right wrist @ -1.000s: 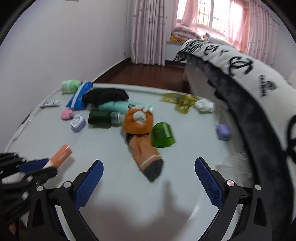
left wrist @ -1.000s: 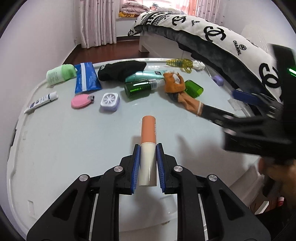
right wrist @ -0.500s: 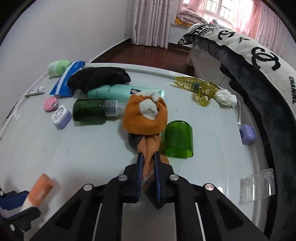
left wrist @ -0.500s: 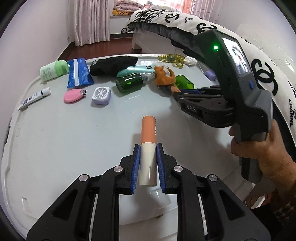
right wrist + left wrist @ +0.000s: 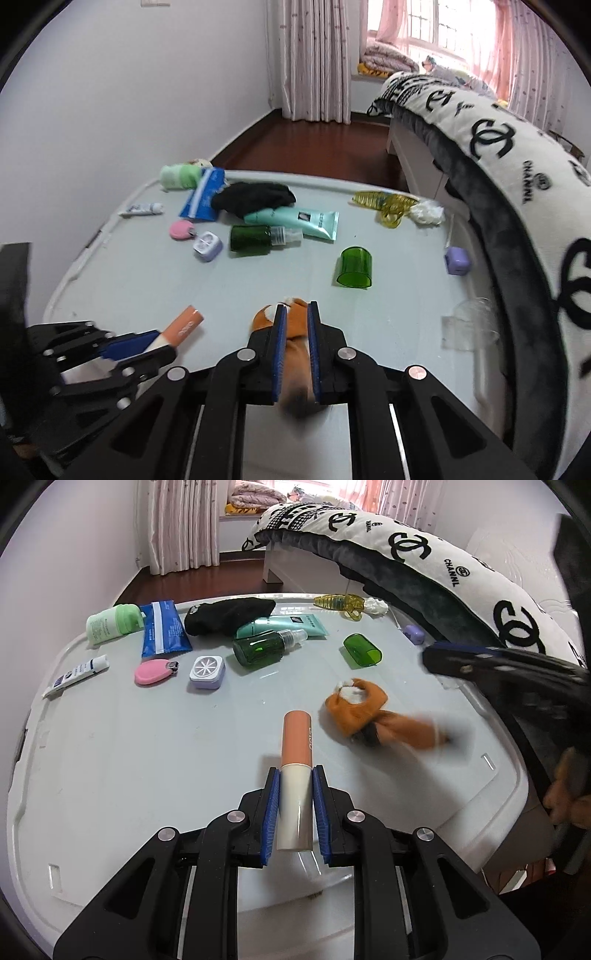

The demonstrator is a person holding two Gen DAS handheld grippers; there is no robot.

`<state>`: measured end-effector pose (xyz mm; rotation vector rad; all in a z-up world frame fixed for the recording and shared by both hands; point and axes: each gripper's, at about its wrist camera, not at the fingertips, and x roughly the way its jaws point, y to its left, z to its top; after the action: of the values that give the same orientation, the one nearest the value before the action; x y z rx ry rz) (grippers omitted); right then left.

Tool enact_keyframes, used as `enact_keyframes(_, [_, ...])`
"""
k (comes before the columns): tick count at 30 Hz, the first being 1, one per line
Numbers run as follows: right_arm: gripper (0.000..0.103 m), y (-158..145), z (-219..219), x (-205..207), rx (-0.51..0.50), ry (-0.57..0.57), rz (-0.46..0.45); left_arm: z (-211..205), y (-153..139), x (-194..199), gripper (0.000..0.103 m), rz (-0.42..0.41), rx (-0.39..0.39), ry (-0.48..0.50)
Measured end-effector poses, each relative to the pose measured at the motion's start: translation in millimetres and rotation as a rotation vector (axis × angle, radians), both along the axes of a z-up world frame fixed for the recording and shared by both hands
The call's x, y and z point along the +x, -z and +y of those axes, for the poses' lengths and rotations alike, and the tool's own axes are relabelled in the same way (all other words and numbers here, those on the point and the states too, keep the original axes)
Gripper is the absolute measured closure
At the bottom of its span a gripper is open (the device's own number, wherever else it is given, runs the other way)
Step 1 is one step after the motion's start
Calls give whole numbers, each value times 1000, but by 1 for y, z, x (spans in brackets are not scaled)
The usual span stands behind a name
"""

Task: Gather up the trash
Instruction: 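Carry the tube and sock over the cardboard box and open both tools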

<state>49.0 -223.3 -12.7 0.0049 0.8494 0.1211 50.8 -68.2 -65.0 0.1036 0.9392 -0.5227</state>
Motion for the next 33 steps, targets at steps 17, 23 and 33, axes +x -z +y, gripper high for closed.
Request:
enact_keyframes(17, [15,64,21,27,-177,-6,79,4,-15,-18,85,-32,-11,19])
enact_keyframes(23, [70,85,31,54,-207,-54,142,7,-7,-12,85,-9,-7,11])
enact_keyframes(33, [83,35,24,20,-93,-31,64,16,-17,-18,85,-36,-5,-12])
